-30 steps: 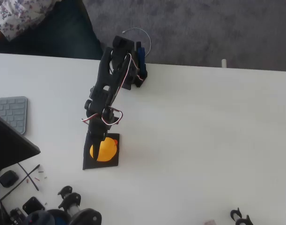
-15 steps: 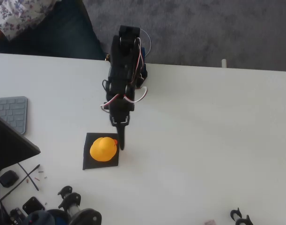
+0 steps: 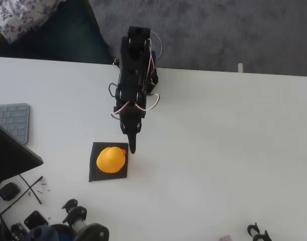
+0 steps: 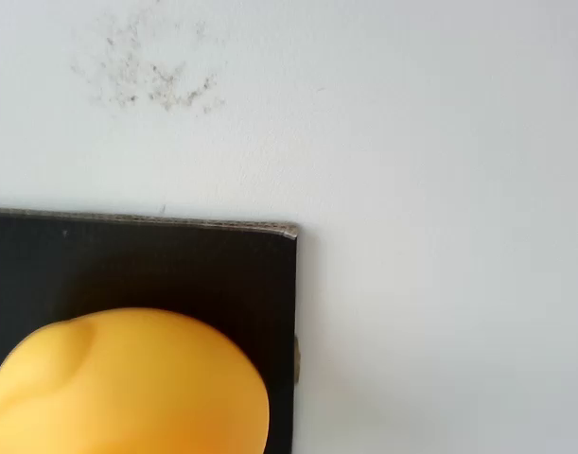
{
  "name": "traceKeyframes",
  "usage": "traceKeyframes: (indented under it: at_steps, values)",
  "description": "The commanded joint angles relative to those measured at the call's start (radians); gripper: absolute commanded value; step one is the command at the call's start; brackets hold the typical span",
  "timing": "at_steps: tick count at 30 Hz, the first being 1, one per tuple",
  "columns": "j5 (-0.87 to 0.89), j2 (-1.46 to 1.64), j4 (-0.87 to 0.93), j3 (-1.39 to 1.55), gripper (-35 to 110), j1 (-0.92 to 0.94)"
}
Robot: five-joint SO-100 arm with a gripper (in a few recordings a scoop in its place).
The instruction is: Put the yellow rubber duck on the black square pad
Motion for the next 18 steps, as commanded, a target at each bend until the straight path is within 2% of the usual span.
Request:
traceKeyframes:
  at_steps: [1, 7, 13, 18]
  values:
    - [-0.008, 0.043, 0.003, 0.014, 29, -0.003]
    - [-0.003, 0.160, 0.003, 0.015, 23, 0.008]
    - [0.104, 0.345, -0.002, 0.015, 23, 0.008]
    - [0.155, 0.416, -0.089, 0.048, 23, 0.009]
